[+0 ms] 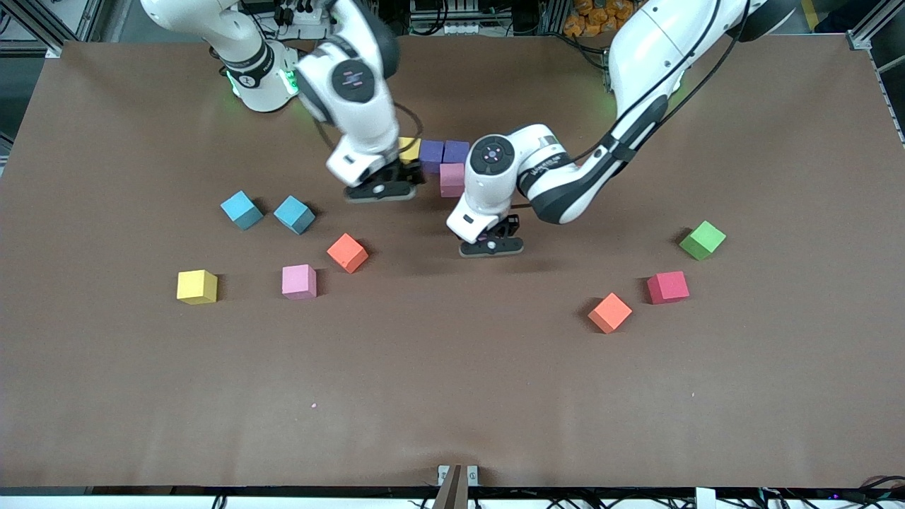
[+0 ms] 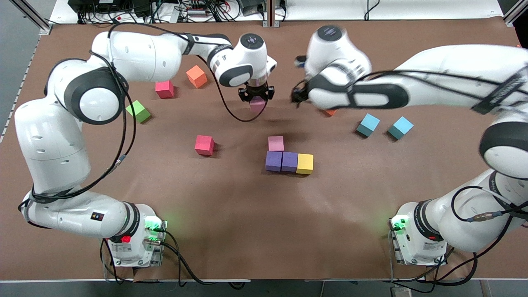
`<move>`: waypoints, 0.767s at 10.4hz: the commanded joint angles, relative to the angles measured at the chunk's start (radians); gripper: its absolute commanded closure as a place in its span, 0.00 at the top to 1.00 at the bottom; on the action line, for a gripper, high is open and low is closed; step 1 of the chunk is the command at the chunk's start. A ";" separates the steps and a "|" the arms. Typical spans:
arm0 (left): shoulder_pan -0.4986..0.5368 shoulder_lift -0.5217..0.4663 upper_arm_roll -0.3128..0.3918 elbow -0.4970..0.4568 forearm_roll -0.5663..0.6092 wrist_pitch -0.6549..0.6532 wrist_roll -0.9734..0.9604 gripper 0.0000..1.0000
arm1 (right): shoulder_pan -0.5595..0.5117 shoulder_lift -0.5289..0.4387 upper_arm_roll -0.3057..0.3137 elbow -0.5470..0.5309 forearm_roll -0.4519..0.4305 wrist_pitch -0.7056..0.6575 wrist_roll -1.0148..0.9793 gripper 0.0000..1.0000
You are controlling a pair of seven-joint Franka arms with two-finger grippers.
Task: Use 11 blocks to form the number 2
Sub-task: 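Carry the pink cube to the row with the left gripper while the right withdraws, then grasp another pink cube with the right gripper while the left gripper waits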
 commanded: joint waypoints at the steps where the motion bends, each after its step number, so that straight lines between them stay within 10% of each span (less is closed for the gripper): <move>1: -0.053 0.016 0.009 0.004 0.035 0.052 -0.027 0.25 | -0.174 -0.075 0.015 -0.069 -0.006 0.004 -0.265 1.00; 5: -0.118 0.049 0.013 -0.002 0.052 0.079 -0.055 0.25 | -0.425 0.075 0.023 -0.028 0.006 0.145 -0.773 1.00; 8: -0.124 0.093 0.013 -0.005 0.151 0.091 -0.144 0.25 | -0.428 0.170 0.029 -0.049 0.011 0.267 -0.785 1.00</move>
